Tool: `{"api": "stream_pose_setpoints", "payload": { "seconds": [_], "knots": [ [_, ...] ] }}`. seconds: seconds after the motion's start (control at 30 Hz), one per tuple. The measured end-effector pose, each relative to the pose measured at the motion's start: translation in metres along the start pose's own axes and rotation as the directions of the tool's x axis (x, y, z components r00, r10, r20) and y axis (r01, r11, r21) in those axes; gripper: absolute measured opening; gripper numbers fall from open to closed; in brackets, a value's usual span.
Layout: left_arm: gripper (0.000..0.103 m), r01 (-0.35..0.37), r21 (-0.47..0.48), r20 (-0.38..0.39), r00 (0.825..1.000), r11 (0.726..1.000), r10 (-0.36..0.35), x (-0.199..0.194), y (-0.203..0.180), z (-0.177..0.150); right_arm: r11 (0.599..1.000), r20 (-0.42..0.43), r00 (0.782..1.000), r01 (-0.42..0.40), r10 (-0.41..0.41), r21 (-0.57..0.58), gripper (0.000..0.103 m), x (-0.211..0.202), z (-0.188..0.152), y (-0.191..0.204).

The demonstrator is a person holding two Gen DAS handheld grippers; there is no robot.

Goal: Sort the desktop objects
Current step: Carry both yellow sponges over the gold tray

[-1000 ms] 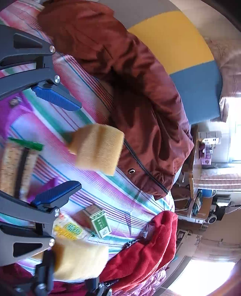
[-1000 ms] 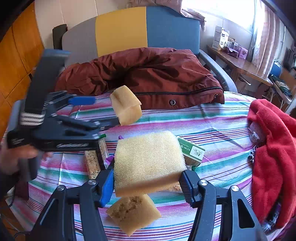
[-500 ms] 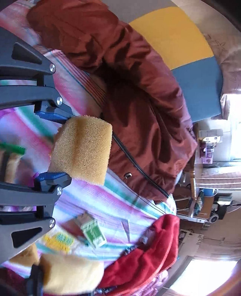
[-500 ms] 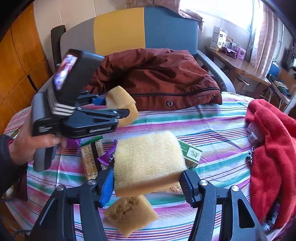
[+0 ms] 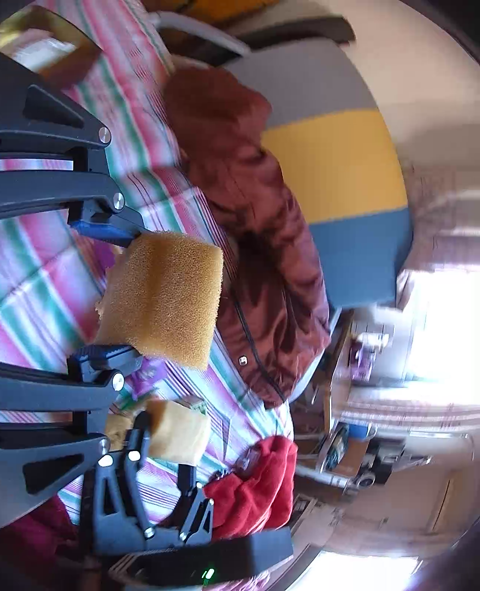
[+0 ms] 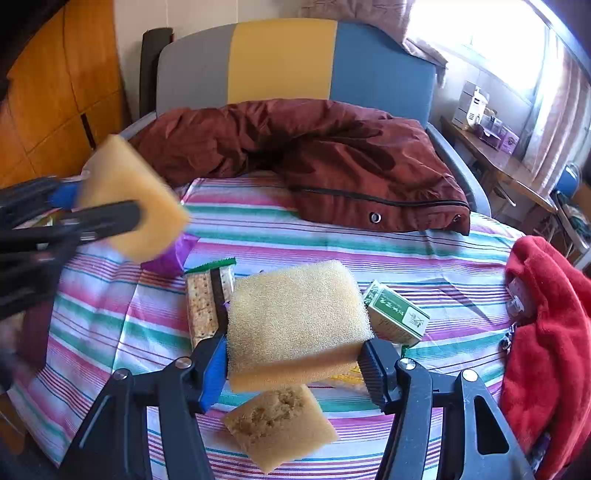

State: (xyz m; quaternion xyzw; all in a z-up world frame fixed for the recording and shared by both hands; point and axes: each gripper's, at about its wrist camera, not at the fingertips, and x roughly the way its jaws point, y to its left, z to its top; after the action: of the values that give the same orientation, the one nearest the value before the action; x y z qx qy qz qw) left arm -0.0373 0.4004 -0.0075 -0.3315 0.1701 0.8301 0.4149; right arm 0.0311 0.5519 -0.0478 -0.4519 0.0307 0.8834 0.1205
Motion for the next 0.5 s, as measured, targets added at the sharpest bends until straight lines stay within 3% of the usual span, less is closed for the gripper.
{"api": "stream_pose_setpoints", "payload": {
  "seconds": [0.5],
  "knots": [
    [0.044, -0.126, -0.164, 0.034, 0.991, 0.978, 0.133, -0.096, 0.051, -0.062, 0.998, 0.019, 1.0, 0.004, -0.003, -0.065, 0.062, -0.002, -0.002, 0.018]
  ]
}}
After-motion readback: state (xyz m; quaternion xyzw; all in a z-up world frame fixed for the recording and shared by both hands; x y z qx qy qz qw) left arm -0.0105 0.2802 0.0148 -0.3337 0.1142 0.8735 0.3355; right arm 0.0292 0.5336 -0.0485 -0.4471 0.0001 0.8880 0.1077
